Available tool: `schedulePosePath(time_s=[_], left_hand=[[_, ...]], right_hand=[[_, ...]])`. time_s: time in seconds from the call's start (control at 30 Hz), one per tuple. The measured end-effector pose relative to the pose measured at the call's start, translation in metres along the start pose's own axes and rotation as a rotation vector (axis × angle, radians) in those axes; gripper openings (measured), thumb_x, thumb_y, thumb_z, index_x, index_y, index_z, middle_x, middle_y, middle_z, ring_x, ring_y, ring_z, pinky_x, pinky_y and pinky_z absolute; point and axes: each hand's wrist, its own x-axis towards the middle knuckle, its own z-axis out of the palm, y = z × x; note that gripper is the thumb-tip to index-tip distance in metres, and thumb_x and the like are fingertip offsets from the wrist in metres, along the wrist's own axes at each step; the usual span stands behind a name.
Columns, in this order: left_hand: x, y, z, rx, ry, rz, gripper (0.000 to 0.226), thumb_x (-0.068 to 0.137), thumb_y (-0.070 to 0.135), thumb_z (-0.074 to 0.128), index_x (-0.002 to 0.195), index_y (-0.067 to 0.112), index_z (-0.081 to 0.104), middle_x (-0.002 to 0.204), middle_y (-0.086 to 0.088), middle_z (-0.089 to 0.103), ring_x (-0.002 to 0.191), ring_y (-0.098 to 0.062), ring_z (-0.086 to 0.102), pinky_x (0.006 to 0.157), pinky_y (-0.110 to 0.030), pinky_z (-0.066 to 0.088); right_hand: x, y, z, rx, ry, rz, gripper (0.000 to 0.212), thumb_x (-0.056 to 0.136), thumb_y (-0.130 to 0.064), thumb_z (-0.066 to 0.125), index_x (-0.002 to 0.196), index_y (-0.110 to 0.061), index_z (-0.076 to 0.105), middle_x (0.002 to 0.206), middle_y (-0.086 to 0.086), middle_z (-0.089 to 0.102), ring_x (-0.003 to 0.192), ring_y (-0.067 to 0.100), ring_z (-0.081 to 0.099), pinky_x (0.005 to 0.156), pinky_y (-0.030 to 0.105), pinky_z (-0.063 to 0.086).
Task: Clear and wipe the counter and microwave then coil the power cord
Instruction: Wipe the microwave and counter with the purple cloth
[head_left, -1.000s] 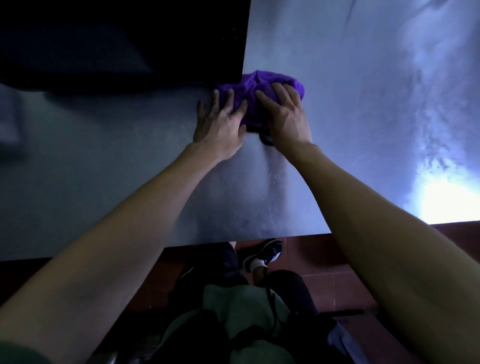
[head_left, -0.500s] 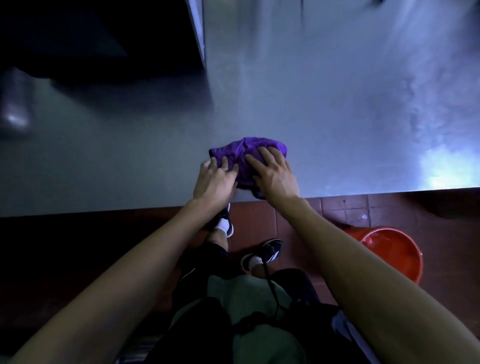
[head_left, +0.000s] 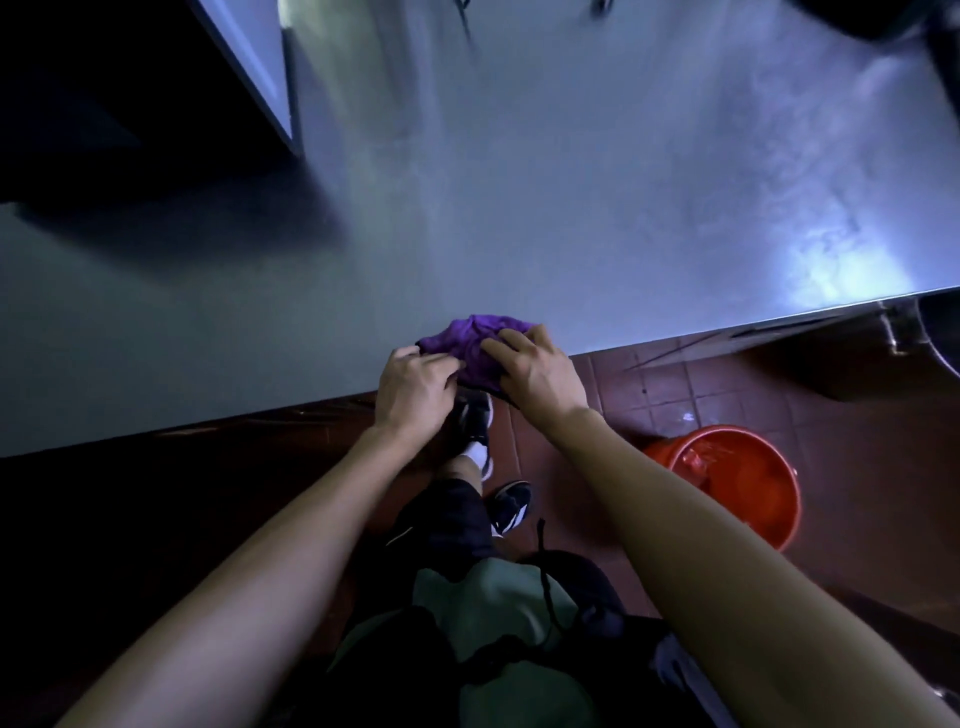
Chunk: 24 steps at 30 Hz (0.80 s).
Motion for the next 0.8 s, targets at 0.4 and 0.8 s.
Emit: schedulePosePath(time_s=[0.4,0.8], left_hand=[[0.077,0.083,0.044,-0.151,0.130,0.152,0.033,0.055,0.005,0.090,0.084,0.016,0.079,0.086,0.003,0.077,0.077,-0.019,0.068,0.079,-0.030,0.053],[0.206,0.202,0.067,-0.330,-0.025,0.349,0.026,0.068,0.001,0.080,0.093,0.010,0.079,0.093,-0.005,0.077,0.084,-0.022,0.074,0.092,-0.045,0.053]], right_hand=[[-0.034,0.104,-0.033,0.158,0.071,0.188,0.051,0.081,-0.006,0.060,0.129,-0.022,0.061,0.128,-0.004,0.061,0.105,0.029,0.047,0.075,0.040,0.053],[-0.048,0.236,-0.101,0.234,0.275,0.411,0.048,0.079,0.004,0.063,0.125,-0.008,0.066,0.124,0.008,0.065,0.098,0.038,0.051,0.077,0.048,0.050]])
